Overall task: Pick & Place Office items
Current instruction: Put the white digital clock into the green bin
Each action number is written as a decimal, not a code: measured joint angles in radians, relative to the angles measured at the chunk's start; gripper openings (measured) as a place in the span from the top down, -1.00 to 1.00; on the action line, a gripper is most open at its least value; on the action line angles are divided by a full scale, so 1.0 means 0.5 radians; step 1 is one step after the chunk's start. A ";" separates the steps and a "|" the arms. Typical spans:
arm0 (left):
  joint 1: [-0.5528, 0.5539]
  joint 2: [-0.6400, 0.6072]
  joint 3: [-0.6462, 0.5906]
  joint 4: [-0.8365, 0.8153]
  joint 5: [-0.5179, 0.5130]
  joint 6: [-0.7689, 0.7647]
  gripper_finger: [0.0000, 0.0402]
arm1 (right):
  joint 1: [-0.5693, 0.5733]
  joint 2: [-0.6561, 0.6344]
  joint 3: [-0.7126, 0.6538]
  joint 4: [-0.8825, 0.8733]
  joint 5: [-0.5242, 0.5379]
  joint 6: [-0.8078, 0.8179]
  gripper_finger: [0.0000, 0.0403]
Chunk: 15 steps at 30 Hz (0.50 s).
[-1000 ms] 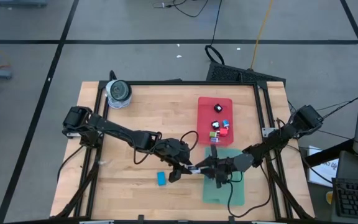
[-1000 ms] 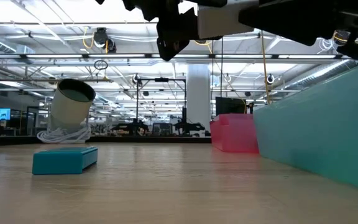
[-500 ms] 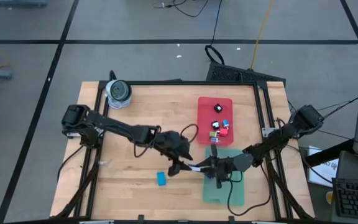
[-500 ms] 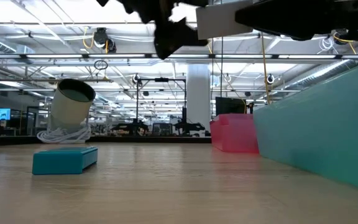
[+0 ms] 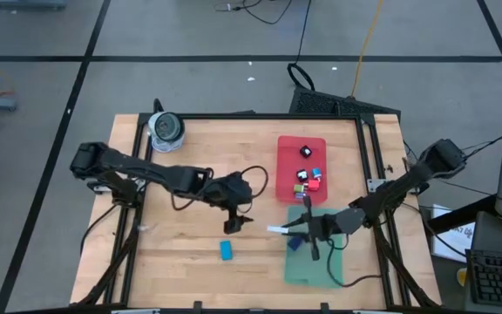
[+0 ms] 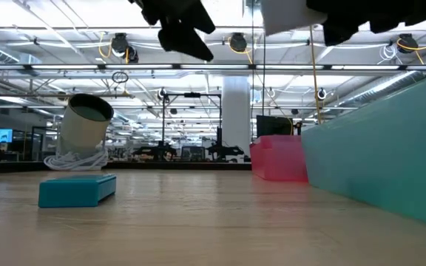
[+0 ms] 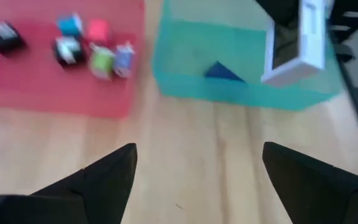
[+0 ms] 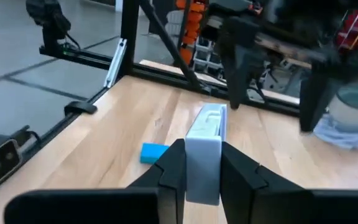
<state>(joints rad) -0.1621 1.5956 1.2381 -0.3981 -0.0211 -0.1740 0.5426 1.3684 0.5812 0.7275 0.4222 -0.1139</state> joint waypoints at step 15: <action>-0.065 -0.822 -0.931 0.852 -0.289 -0.011 -0.67 | 0.097 -0.789 -0.508 -0.044 0.000 0.285 0.73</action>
<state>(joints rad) -0.1947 1.1848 0.7727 0.0281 -0.1655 -0.1793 0.5913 0.9740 0.3274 0.7056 0.4223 0.0288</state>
